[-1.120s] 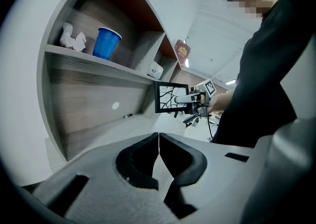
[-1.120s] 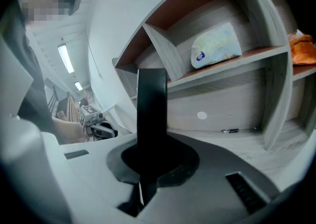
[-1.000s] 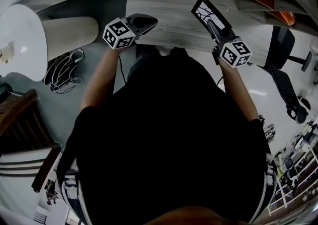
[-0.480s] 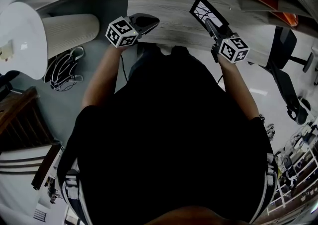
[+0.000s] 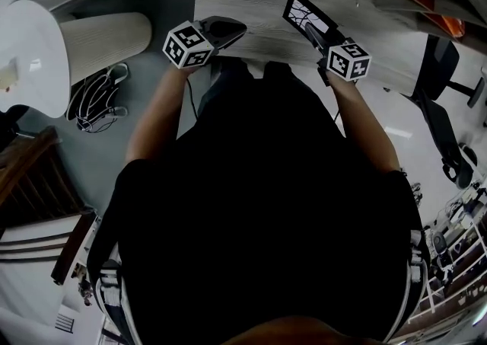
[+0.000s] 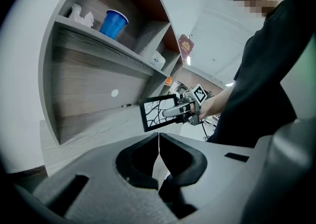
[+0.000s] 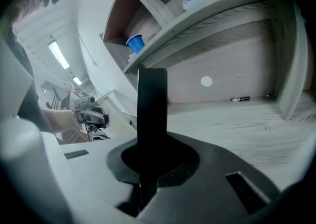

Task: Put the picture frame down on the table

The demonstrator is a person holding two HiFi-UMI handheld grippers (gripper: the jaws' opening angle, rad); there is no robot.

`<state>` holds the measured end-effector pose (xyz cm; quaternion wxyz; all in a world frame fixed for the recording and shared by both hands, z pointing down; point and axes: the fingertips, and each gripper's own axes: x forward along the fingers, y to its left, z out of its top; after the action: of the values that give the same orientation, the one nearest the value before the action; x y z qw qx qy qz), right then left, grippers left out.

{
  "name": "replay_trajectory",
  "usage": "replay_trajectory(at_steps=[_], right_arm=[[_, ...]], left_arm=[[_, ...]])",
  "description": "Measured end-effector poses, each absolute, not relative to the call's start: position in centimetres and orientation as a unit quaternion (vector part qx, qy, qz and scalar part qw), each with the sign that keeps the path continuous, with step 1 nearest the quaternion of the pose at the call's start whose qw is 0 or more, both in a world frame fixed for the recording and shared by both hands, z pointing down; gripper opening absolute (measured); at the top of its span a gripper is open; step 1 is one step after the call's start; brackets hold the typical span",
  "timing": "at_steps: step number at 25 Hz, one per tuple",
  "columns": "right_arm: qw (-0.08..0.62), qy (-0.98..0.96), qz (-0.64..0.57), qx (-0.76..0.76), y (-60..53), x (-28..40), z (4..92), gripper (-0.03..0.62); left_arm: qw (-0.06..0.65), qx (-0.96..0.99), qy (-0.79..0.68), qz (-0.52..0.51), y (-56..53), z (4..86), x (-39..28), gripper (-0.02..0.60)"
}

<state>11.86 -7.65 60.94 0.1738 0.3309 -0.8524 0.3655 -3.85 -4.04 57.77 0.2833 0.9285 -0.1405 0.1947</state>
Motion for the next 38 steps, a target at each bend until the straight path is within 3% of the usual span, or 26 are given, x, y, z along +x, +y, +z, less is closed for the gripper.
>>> replay_trajectory(at_steps=[23, 38], right_arm=[[0.274, -0.822, 0.421, 0.268, -3.8, 9.5, 73.3, 0.017], [0.255, -0.811, 0.462, 0.253, -3.6, 8.6, 74.1, 0.017]], left_arm=[[0.314, 0.920, -0.140, 0.189, -4.0, 60.0, -4.3, 0.018], [0.325, 0.916, -0.132, 0.194, -3.2, 60.4, -4.3, 0.018]])
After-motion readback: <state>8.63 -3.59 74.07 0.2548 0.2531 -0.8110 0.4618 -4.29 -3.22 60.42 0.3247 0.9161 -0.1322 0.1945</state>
